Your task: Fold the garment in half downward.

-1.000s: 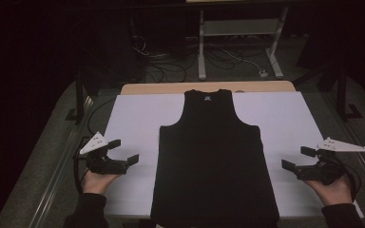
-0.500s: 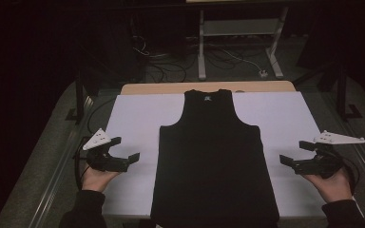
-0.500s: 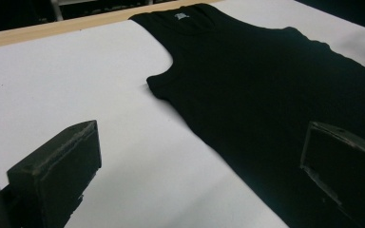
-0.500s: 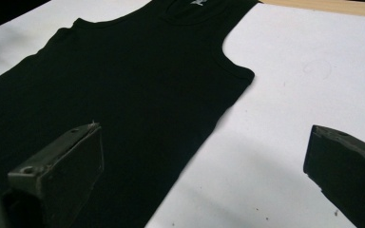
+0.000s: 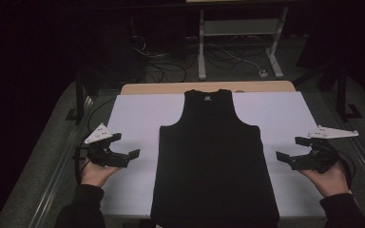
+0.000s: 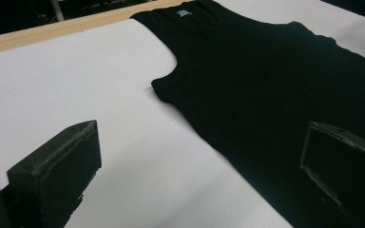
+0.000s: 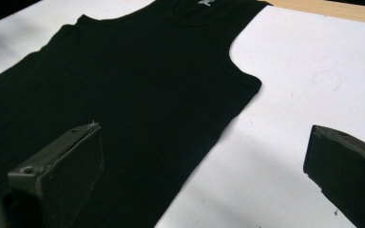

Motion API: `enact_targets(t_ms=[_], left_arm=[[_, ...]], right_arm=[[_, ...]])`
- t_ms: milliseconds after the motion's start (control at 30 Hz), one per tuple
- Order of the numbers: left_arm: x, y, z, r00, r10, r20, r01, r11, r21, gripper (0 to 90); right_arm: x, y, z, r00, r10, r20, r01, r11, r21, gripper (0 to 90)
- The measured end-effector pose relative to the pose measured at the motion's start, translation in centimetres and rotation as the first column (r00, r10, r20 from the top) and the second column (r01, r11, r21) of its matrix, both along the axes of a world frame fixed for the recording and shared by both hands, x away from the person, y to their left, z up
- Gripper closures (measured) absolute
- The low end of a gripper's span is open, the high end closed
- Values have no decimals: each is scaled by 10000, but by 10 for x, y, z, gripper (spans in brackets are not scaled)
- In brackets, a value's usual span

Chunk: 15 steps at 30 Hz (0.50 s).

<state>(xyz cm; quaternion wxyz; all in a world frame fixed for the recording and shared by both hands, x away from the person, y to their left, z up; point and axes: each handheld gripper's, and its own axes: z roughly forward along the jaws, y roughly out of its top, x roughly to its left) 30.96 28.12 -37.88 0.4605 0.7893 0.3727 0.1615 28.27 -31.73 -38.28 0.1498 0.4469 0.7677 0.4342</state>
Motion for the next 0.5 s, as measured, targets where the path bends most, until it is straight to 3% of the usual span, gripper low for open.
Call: enact_targets(t_ms=[500], left_arm=[[14,-4,3,9997,-138,-187,143,9996,259,0]], right_arm=[[15,4,6,9998,194,-41,-195,9995,-230,0]])
